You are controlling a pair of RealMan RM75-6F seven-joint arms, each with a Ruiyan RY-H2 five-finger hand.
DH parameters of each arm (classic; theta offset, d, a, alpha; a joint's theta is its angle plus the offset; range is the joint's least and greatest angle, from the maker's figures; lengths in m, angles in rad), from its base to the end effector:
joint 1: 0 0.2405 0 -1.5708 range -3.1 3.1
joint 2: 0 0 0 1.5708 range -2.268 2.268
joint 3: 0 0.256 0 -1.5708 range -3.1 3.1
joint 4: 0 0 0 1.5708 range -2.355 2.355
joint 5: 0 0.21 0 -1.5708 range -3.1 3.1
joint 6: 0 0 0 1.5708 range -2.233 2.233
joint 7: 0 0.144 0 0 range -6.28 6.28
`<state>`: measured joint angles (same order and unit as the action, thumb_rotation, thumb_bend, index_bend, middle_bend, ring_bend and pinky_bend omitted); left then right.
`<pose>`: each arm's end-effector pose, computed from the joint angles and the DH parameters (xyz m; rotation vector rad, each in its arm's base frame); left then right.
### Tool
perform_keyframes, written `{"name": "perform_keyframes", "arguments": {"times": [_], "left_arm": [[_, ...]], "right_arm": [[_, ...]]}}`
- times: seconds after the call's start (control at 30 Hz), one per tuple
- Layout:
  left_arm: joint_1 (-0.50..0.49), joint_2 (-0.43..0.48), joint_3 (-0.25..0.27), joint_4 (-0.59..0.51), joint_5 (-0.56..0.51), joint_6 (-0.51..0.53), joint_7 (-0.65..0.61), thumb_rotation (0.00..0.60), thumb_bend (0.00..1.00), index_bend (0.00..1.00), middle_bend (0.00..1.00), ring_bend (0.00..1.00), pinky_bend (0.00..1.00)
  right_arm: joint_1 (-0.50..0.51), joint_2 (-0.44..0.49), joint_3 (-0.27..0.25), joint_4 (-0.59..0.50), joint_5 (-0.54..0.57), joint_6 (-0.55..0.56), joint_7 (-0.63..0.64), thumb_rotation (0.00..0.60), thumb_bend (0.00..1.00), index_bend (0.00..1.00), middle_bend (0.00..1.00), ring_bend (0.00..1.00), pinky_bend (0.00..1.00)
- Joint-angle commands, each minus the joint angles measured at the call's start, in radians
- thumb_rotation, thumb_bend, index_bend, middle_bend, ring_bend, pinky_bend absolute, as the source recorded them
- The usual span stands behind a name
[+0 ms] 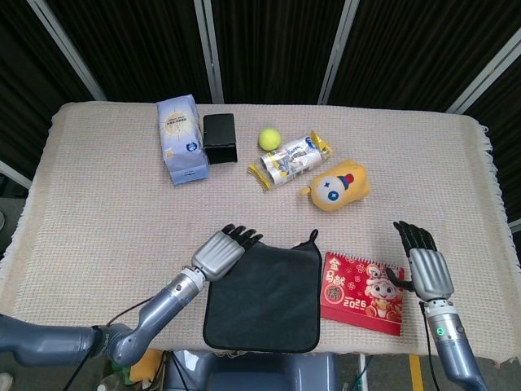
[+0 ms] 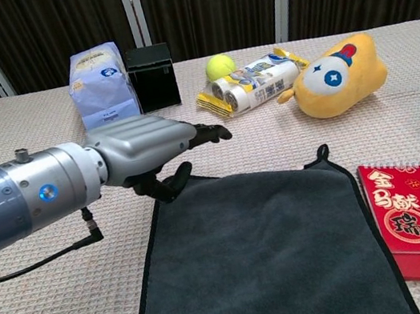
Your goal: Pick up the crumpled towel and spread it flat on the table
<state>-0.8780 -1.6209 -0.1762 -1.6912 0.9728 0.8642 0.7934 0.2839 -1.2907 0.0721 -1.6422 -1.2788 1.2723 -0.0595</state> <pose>-0.0597 0.2961 -0.0613 -2.2355 -0.6958 -0.8292 -0.2789 -0.2374 0.0824 1.4226 -1.1584 0.9332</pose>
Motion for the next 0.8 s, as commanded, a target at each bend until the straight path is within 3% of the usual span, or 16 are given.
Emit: {"name": "perform_keyframes", "arguments": {"times": [0.03, 0.07, 0.2, 0.27, 0.33, 0.43, 0.5, 0.57, 0.8], "left_arm": [[-0.035, -0.026, -0.016, 0.017, -0.035, -0.007, 0.008, 0.600, 0.76, 0.04, 0.07, 0.08, 0.16], [-0.039, -0.030, -0.019, 0.016, -0.041, 0.000, 0.004, 0.600, 0.72, 0.04, 0.07, 0.08, 0.16], [-0.021, -0.021, -0.017, -0.015, -0.045, 0.057, -0.032, 0.600, 0.35, 0.02, 0.06, 0.05, 0.16], [0.011, -0.003, -0.006, -0.044, -0.023, 0.112, -0.059, 0.600, 0.26, 0.02, 0.06, 0.05, 0.16], [0.056, 0.014, 0.018, -0.069, 0.023, 0.169, -0.108, 0.600, 0.23, 0.02, 0.07, 0.05, 0.16], [0.090, 0.040, 0.058, -0.065, 0.070, 0.170, -0.177, 0.600, 0.38, 0.02, 0.07, 0.05, 0.16], [0.083, 0.059, 0.079, -0.041, 0.081, 0.123, -0.202, 0.600, 0.57, 0.02, 0.07, 0.05, 0.16], [0.066, 0.070, 0.086, -0.031, 0.073, 0.074, -0.212, 0.600, 0.65, 0.02, 0.07, 0.05, 0.16], [0.007, 0.053, 0.120, 0.021, 0.005, -0.009, -0.140, 0.600, 0.72, 0.03, 0.09, 0.05, 0.16]], "right_arm": [[0.002, -0.005, 0.004, 0.009, 0.003, -0.007, -0.004, 0.600, 0.36, 0.00, 0.07, 0.03, 0.05], [0.003, -0.007, 0.005, 0.013, 0.004, -0.011, -0.005, 0.600, 0.36, 0.00, 0.08, 0.03, 0.05], [0.005, -0.011, 0.007, 0.021, 0.007, -0.027, 0.000, 0.600, 0.36, 0.00, 0.07, 0.03, 0.05], [0.007, -0.012, 0.005, 0.024, 0.003, -0.036, -0.001, 0.600, 0.36, 0.00, 0.07, 0.03, 0.05], [0.011, -0.013, 0.003, 0.024, -0.001, -0.047, 0.002, 0.600, 0.36, 0.00, 0.08, 0.03, 0.05], [0.013, -0.018, 0.003, 0.027, -0.005, -0.053, 0.000, 0.600, 0.36, 0.00, 0.07, 0.03, 0.05], [0.015, -0.025, 0.006, 0.028, -0.009, -0.053, -0.003, 0.600, 0.36, 0.00, 0.07, 0.03, 0.05], [0.015, -0.029, 0.006, 0.026, -0.017, -0.048, -0.007, 0.600, 0.36, 0.00, 0.07, 0.03, 0.05], [0.013, -0.033, 0.010, 0.028, -0.022, -0.050, 0.001, 0.600, 0.36, 0.00, 0.07, 0.03, 0.04]]}}
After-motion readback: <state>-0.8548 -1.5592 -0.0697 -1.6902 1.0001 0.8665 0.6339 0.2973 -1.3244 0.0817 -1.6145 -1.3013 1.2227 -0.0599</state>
